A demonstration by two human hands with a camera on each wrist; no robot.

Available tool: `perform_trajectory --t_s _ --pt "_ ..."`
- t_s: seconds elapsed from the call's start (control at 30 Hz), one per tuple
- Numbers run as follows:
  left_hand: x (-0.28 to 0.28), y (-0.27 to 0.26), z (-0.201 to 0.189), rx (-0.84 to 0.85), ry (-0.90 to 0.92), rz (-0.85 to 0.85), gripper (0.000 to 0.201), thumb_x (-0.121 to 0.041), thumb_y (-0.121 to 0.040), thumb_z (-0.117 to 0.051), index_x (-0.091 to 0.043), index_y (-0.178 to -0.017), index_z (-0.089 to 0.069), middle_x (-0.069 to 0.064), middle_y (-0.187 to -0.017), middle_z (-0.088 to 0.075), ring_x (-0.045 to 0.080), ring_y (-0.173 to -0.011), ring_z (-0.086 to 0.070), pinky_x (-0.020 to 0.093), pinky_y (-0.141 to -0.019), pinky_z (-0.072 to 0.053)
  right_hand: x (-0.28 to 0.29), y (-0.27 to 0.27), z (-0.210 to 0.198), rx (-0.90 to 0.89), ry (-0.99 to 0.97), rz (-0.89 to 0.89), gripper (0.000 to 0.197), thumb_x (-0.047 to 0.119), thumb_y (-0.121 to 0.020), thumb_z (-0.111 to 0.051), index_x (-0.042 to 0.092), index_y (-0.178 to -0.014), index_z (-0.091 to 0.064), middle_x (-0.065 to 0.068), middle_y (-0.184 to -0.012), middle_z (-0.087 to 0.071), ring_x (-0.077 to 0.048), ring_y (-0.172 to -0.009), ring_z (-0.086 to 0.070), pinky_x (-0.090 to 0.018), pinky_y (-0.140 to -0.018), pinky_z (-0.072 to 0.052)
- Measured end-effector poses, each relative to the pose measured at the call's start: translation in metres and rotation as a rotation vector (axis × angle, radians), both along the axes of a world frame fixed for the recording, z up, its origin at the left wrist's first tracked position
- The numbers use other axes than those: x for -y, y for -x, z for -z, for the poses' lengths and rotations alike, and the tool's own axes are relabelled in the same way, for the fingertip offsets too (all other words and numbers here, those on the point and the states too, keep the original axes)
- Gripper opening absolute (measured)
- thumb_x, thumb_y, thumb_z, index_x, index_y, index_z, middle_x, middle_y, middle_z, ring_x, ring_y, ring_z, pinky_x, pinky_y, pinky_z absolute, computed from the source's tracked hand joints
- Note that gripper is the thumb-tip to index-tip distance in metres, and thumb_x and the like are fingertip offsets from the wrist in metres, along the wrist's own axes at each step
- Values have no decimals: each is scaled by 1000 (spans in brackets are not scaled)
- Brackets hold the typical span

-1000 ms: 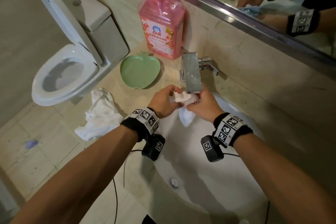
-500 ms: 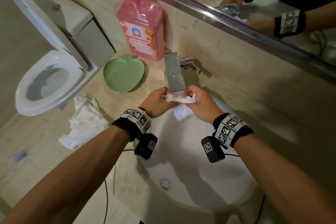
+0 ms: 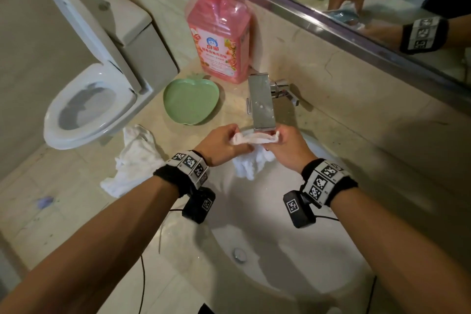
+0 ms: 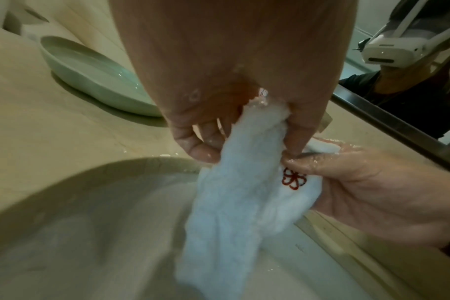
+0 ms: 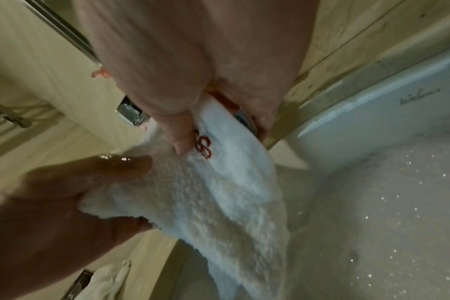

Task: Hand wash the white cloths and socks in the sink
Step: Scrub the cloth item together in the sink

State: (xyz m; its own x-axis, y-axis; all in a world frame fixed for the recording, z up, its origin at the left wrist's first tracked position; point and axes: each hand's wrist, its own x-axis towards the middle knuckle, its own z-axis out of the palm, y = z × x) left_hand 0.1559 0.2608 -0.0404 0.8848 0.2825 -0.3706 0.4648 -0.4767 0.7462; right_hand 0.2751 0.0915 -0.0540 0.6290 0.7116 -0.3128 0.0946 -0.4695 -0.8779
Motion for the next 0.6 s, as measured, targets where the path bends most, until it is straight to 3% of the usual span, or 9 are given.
perform_trajectory --t_s 0.07,0.13,0.23,0.27,0.33,0.4,0.47,0.53,0.6 --pt "-4 5 1 -77 -57 21 54 -49 -70 -84 -19 -95 -46 -6 -81 -53 13 -69 -48 30 -59 -36 0 -3 -2 32 9 46 28 9 -86 -70 37 -89 -69 14 -84 -74 -6 -80 -68 -24 -70 -55" --pt "-7 11 6 -106 -109 -7 60 -43 -70 -85 -18 -104 -42 -6 -86 -52 14 -75 -50 29 -59 -38 2 -8 -7 37 4 65 23 12 -87 -72 34 -92 -68 14 -86 -73 -4 -77 -68 -18 -65 -54" --pt "-7 15 11 -52 63 -72 66 -27 -78 -82 -12 -121 -35 4 -105 -62 19 -89 -59 30 -74 -50 7 -13 -13 57 19 45 17 10 -88 -73 19 -97 -63 -4 -96 -71 -7 -72 -69 -16 -61 -51" --pt "-5 14 11 -32 140 -74 66 -21 -81 -80 -13 -127 -33 4 -109 -63 19 -95 -62 28 -79 -50 9 -13 -14 74 42 26 18 10 -87 -74 22 -91 -61 -5 -92 -71 -6 -69 -68 -17 -58 -49" --pt "-1 10 14 -10 148 -21 54 -15 -87 -71 -15 -133 -41 1 -117 -63 19 -107 -61 29 -89 -48 12 -11 -15 46 73 18 15 12 -87 -73 22 -90 -64 -2 -90 -74 -11 -77 -71 -25 -68 -53" --pt "3 7 16 -5 79 14 40 -13 -92 -61 -14 -132 -52 3 -123 -63 21 -113 -58 34 -97 -45 15 -9 -14 -11 76 57 12 9 -88 -71 16 -96 -67 -1 -88 -75 -12 -78 -72 -30 -73 -55" --pt "7 6 22 19 25 23 28 -9 -95 -56 -6 -123 -59 11 -119 -64 26 -109 -58 37 -96 -46 17 -6 -11 -70 52 104 12 6 -89 -69 17 -93 -66 4 -78 -74 -5 -68 -69 -24 -64 -51" --pt "13 4 26 30 -44 -7 21 -13 -98 -54 -4 -114 -61 13 -113 -54 25 -107 -51 34 -98 -43 18 -3 -7 -67 61 151 13 10 -90 -68 22 -87 -64 8 -72 -72 -1 -62 -66 -18 -58 -48" --pt "18 2 29 32 -116 -64 16 -21 -99 -54 -8 -107 -59 9 -107 -44 21 -105 -43 31 -95 -39 20 -3 -2 -26 115 208 8 16 -88 -70 21 -90 -63 6 -78 -72 -5 -67 -67 -19 -60 -49"
